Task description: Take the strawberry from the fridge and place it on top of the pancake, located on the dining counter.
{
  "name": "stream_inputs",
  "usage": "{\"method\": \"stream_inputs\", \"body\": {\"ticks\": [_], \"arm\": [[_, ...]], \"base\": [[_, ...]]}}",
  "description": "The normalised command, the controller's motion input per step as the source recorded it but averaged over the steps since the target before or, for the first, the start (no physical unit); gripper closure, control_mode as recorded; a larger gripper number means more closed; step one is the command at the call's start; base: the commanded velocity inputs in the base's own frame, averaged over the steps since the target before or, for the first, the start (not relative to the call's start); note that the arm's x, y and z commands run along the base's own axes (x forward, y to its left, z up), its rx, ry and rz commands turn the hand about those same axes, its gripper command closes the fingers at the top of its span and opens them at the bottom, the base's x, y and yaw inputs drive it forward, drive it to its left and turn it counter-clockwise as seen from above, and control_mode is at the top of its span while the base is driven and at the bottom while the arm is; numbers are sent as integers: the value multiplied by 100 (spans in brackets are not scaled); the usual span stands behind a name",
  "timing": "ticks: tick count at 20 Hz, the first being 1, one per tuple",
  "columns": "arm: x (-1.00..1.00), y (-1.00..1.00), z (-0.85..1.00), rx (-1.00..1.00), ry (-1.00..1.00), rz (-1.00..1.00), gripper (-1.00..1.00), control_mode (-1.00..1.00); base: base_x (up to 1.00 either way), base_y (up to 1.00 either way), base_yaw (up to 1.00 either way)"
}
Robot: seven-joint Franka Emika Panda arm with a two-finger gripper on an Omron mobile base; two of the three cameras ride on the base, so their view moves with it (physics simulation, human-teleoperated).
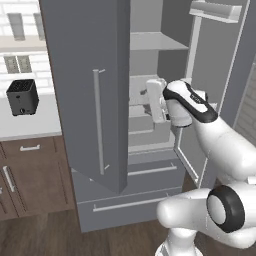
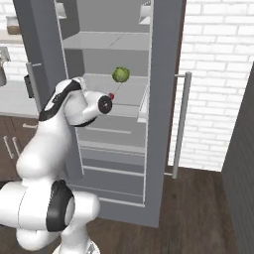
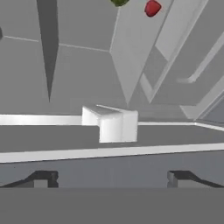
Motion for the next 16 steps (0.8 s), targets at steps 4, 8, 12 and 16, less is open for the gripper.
{"method": "stream_inputs", "body": {"ticks": [4, 8, 12, 16], "arm": [[66, 0, -6, 10, 8, 21, -100, -100], [43, 4, -13, 6, 4, 23, -100, -100], [4, 54, -9, 0, 1, 21, -100, -100], [0, 71, -2, 0, 0, 16, -100, -100]], "base": [[0, 0, 0], [0, 0, 0], [0, 0, 0], [0, 0, 0]]}}
